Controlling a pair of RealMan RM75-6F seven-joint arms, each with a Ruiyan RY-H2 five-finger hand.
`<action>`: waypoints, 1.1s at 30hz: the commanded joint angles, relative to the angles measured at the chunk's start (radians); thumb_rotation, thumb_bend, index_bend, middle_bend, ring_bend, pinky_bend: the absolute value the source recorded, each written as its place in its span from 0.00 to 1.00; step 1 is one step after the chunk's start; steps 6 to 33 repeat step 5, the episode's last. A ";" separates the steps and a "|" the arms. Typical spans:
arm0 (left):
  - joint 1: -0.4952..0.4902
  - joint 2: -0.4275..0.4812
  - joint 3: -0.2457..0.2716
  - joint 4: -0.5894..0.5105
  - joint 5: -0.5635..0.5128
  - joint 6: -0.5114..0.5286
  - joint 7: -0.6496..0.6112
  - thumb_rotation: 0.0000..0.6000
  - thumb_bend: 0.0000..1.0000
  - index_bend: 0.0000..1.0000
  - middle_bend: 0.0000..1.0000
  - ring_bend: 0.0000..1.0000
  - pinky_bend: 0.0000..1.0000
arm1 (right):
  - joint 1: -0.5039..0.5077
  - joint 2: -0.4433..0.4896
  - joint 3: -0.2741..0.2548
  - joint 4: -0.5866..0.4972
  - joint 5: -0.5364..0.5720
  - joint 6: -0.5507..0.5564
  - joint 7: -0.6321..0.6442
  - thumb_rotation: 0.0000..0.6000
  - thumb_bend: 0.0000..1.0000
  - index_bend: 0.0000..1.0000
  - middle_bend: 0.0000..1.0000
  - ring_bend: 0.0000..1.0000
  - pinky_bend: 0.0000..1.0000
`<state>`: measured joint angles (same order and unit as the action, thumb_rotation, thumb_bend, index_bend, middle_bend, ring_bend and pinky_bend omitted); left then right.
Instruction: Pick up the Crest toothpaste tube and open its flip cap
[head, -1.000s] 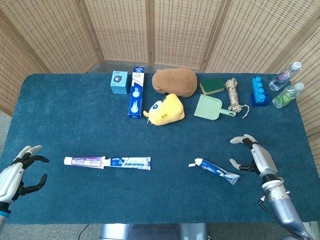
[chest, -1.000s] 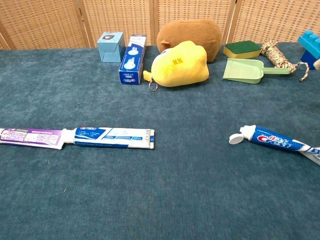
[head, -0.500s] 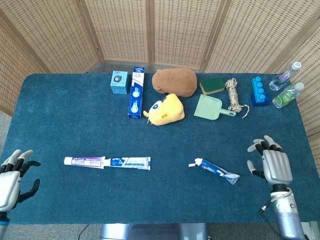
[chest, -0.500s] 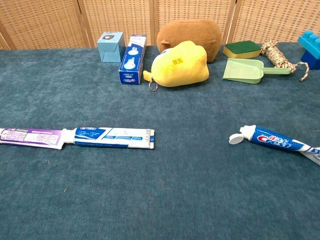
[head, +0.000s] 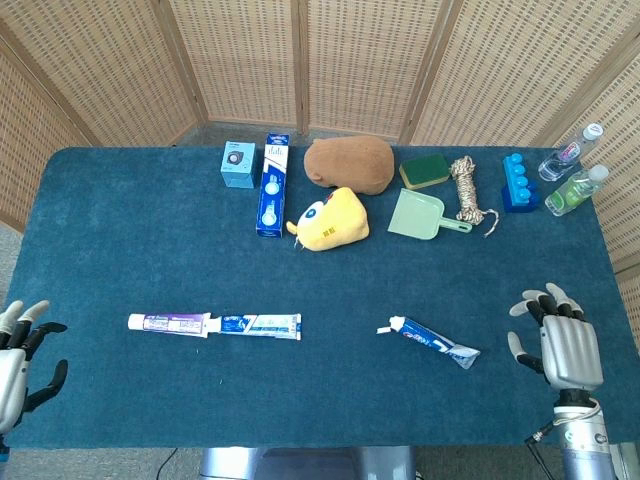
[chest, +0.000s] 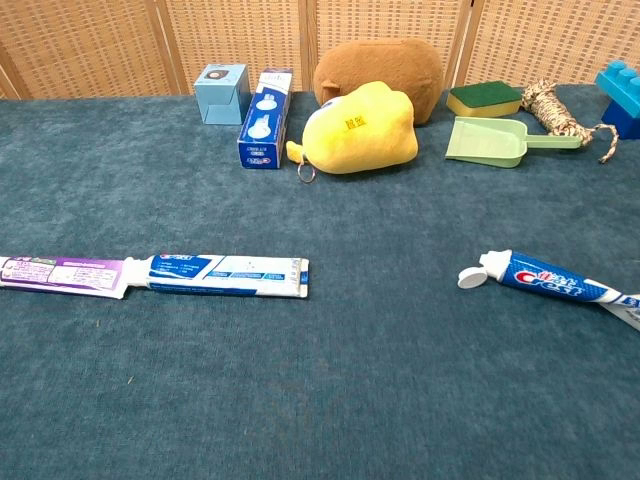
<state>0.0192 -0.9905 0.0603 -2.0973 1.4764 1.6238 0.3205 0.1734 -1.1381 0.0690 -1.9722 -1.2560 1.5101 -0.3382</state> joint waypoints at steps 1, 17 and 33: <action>0.008 -0.002 -0.004 0.005 0.005 0.003 0.012 1.00 0.38 0.30 0.16 0.02 0.06 | 0.002 -0.003 0.005 0.002 0.007 -0.011 -0.002 1.00 0.36 0.42 0.30 0.12 0.20; 0.013 -0.001 -0.007 0.009 0.003 0.001 0.014 1.00 0.38 0.30 0.16 0.02 0.06 | -0.005 -0.011 0.002 0.004 0.002 -0.013 -0.006 1.00 0.36 0.42 0.30 0.12 0.20; 0.013 -0.001 -0.007 0.009 0.003 0.001 0.014 1.00 0.38 0.30 0.16 0.02 0.06 | -0.005 -0.011 0.002 0.004 0.002 -0.013 -0.006 1.00 0.36 0.42 0.30 0.12 0.20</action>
